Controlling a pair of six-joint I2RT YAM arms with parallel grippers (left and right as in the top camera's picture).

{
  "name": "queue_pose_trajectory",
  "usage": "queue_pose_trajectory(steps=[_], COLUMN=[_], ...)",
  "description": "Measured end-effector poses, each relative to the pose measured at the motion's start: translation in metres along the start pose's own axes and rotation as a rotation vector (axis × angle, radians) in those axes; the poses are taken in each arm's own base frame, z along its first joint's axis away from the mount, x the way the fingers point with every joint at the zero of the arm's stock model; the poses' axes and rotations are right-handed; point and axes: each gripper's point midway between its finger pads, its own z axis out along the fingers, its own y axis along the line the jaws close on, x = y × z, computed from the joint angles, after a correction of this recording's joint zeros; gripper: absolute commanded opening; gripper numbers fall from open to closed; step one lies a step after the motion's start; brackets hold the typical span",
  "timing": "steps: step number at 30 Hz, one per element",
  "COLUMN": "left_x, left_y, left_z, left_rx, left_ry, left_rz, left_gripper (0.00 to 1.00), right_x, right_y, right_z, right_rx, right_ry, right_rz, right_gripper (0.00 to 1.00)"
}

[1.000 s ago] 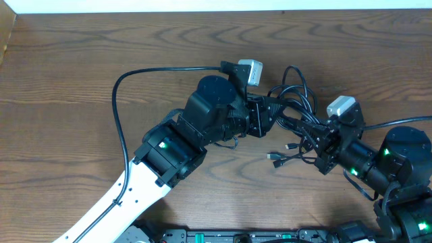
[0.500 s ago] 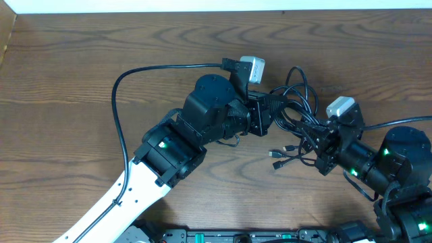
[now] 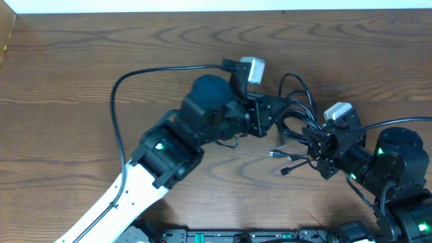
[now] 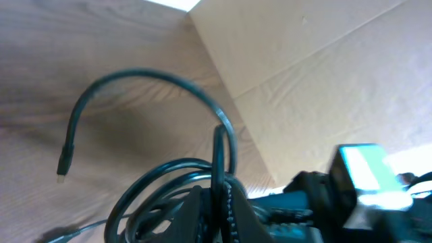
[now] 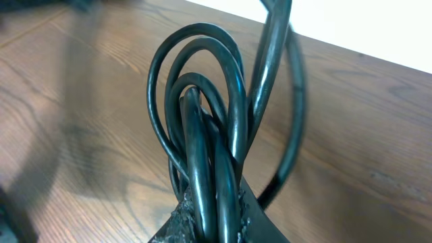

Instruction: Untangle cables

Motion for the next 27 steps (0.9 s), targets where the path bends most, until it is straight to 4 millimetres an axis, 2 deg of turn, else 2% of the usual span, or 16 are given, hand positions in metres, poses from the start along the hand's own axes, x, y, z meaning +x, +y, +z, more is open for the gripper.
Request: queue_pose_trajectory(steps=[5,8,10,12,20,27], left_x=[-0.02,-0.026,-0.027,-0.026,-0.005,0.004], left_y=[-0.01,-0.008,-0.003,0.001,0.021,0.011], left_z=[-0.032,-0.051,-0.058,-0.064,-0.064,-0.063], left_rx=[0.023,0.007,-0.013,-0.033,-0.112,-0.051], left_ry=[-0.083,-0.111,-0.118,-0.119,-0.039,0.02], left_rz=[-0.002,-0.008,-0.016,-0.027,-0.077,-0.022], left_gripper=[0.07,0.08,0.16,0.17,0.17,0.17], right_x=[0.0,-0.003,-0.003,-0.003,-0.013,-0.02], right_y=[-0.001,0.0,0.0,-0.003,0.0,0.002], right_z=[0.0,-0.001,-0.001,-0.001,-0.001,-0.002], right_rx=[0.006,0.004,0.005,0.019,0.003,-0.008], right_ry=[-0.001,-0.013,-0.014,-0.013,-0.052,-0.08], right_rz=[-0.012,-0.022,-0.023,-0.022,-0.037,-0.021], right_gripper=[0.01,0.01,0.01,0.01,0.01,0.01])
